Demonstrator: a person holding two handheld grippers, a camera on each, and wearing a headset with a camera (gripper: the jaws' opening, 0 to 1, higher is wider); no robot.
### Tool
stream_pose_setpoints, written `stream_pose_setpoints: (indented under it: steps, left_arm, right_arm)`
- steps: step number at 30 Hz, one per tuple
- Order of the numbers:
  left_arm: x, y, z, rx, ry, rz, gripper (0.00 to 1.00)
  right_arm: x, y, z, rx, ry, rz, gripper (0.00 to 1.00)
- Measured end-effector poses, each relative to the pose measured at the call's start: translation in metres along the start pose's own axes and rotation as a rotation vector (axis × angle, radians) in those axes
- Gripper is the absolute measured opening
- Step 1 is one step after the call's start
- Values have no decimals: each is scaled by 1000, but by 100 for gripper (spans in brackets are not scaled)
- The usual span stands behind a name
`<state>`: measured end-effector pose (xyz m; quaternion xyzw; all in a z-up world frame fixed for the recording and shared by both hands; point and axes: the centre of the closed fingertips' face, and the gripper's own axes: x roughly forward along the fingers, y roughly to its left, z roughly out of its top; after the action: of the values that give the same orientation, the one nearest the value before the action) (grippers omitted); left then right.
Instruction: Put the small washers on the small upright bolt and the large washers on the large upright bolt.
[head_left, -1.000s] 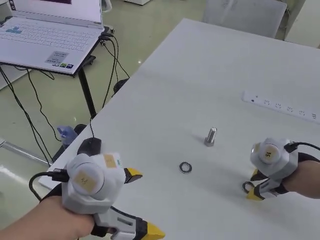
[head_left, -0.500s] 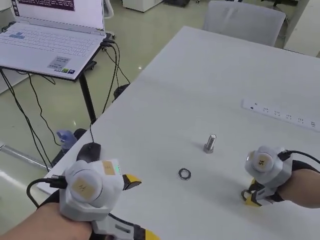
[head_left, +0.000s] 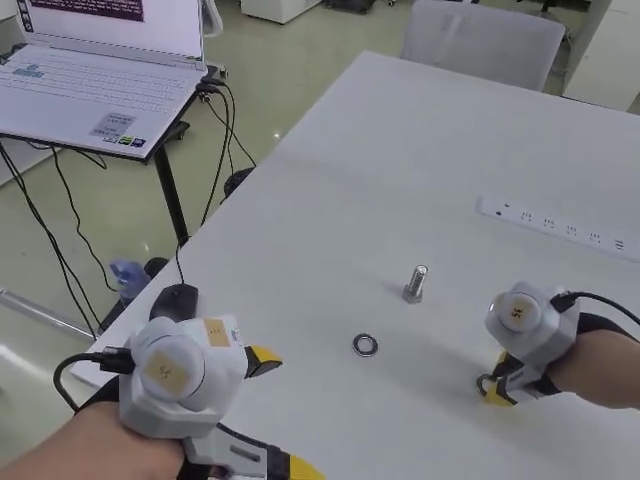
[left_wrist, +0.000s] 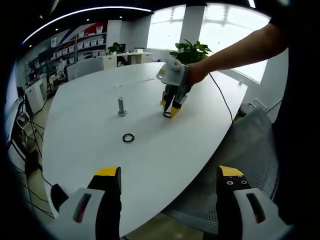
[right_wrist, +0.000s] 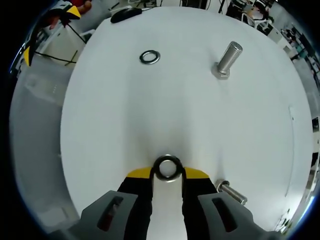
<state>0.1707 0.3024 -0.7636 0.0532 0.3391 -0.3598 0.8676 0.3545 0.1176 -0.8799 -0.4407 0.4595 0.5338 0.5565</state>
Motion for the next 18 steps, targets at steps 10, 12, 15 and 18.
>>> stream_pose_setpoints:
  steps: [10, 12, 15, 18]
  left_arm:
    - [2, -1, 0, -3, -7, -3, 77]
    - [2, -1, 0, -1, -5, -4, 77]
    - [2, -2, 2, 1, -9, -5, 77]
    - [2, -1, 3, 3, -14, -5, 76]
  right_arm:
    - [-17, 4, 9, -1, -12, 20, 22]
    - [-22, 2, 11, 1, -17, 20, 22]
    - [-30, -1, 15, 7, -29, 17, 22]
    - [-41, -3, 22, -2, -32, 13, 22]
